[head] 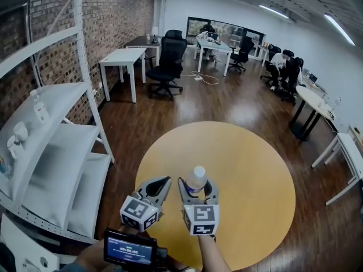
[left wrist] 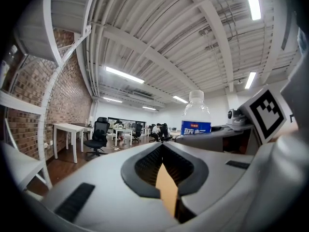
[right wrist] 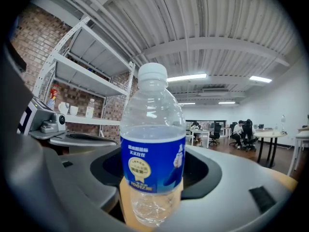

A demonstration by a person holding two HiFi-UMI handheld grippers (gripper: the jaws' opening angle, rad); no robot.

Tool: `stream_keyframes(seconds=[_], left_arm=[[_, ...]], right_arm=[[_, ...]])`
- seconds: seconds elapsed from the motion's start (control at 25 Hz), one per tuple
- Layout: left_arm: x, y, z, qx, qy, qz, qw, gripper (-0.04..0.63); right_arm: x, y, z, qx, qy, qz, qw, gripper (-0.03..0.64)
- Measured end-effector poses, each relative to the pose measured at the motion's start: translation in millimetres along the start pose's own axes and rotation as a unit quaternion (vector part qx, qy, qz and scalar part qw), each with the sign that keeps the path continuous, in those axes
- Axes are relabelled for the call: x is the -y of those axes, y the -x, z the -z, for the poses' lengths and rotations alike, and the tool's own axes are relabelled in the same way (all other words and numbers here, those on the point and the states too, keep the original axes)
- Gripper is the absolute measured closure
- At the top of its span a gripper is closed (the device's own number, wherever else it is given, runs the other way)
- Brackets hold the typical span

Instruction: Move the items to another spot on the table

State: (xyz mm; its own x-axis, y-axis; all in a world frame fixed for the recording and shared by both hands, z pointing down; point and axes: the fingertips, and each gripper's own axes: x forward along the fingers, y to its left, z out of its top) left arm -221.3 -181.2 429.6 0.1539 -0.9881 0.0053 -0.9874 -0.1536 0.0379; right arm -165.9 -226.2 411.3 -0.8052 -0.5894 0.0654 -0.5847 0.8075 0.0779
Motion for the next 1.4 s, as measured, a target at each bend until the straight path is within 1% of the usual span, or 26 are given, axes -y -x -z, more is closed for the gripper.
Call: stream_keyframes(seconds=[0.2,0.44,0.56,0.68,0.8,1.12,1.28,1.4], left_arm=[[-49,17,8,0.004,0.007,-0.028,0.9996,0.591],[-96,35,17,-0.006,0.014,-0.061,0.998,0.591],[-116,41,18,-0.011,0.01,-0.073,0.9972,0.591],[-137,49,26,-0.018,0.004,-0.084,0.9963,0.591],[-155,53,35,-0.02,0.005,-0.095,0.9953,0.591],[-184,55,55,-0.041,0.014,-0.106,0.9934,0.591],[-186,51,70,-0.055,0.016,-0.1,0.9934,0.591],[-183,49,83,-0.072,0.019,-0.09,0.9932,0.591]], right_arm=[[-42,-41,1,0.003,0.001,-0.03,1.0,0.324],[-84,-78,8,0.002,0.0,-0.06,0.998,0.324],[-100,-96,12,0.004,0.0,-0.069,0.998,0.324],[-114,-115,24,0.0,-0.003,-0.075,0.997,0.324],[-127,-131,41,-0.007,-0.004,-0.08,0.997,0.324],[-140,-161,90,-0.027,-0.012,-0.08,0.996,0.324],[-147,-170,112,-0.029,-0.015,-0.081,0.996,0.322],[-143,-170,129,-0.038,-0.025,-0.067,0.997,0.321]])
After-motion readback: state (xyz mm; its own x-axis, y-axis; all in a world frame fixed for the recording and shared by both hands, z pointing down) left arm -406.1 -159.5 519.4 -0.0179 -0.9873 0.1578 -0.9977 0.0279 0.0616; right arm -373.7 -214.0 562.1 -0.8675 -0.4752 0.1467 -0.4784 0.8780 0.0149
